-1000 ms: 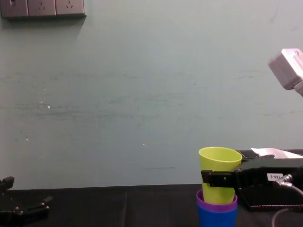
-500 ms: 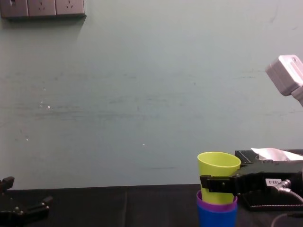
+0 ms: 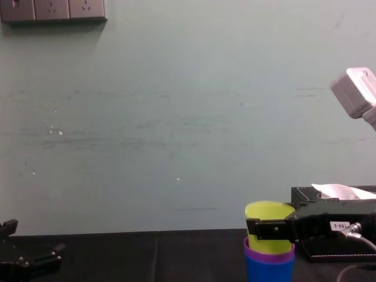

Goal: Stack the three plastic cups sequentially using one hand.

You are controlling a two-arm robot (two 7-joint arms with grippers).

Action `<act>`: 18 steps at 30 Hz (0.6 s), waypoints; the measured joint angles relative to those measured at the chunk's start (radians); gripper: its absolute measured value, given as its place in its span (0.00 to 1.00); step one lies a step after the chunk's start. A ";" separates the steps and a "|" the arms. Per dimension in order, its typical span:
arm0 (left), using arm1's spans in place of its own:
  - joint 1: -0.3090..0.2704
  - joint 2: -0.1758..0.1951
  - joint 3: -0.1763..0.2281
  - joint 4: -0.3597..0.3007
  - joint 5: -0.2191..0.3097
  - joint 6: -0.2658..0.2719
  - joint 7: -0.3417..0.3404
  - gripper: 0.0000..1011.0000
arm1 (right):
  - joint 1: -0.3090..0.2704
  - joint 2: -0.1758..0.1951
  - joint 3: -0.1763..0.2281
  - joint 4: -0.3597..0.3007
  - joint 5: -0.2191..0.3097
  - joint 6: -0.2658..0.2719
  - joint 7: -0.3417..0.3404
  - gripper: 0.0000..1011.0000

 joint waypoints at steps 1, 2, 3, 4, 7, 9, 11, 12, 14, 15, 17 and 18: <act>0.000 0.000 0.000 0.000 0.000 0.000 0.000 1.00 | 0.000 0.000 0.000 0.000 0.000 0.000 0.000 0.88; 0.000 0.000 0.000 0.000 0.000 0.000 0.000 1.00 | 0.000 0.000 0.000 0.000 0.000 0.000 0.000 0.90; 0.000 0.000 0.000 0.000 0.000 0.000 0.000 1.00 | 0.000 0.000 0.000 0.000 0.000 0.000 0.000 0.92; 0.000 0.000 0.000 0.000 0.000 0.000 0.000 1.00 | 0.000 0.000 0.000 0.000 0.000 0.000 0.000 0.94; 0.000 0.000 0.000 0.000 0.000 0.000 0.000 1.00 | 0.000 0.000 0.000 -0.001 0.000 0.000 0.000 0.99; 0.000 0.000 0.000 0.000 0.000 0.000 0.000 1.00 | 0.000 0.000 0.000 -0.001 0.000 0.000 0.000 0.99; 0.000 0.000 0.000 0.000 0.000 0.000 0.000 1.00 | 0.000 0.000 0.000 -0.001 0.000 0.000 0.000 0.99; 0.000 0.000 0.000 0.000 0.000 0.000 0.000 1.00 | 0.000 0.000 0.000 -0.001 0.000 0.000 0.000 0.99; 0.000 0.000 0.000 0.000 0.000 0.000 0.000 1.00 | 0.000 0.000 0.000 -0.001 0.000 0.000 0.000 0.99; 0.000 0.000 0.000 0.000 0.000 0.000 0.000 1.00 | 0.000 0.000 0.000 -0.001 0.000 0.000 0.000 0.99; 0.000 0.000 0.000 0.000 0.000 0.000 0.000 1.00 | 0.000 0.000 0.000 -0.001 0.000 0.000 0.000 0.99; 0.000 0.000 0.000 0.000 0.000 0.000 0.000 1.00 | 0.000 0.000 0.000 -0.001 0.000 0.000 0.000 0.99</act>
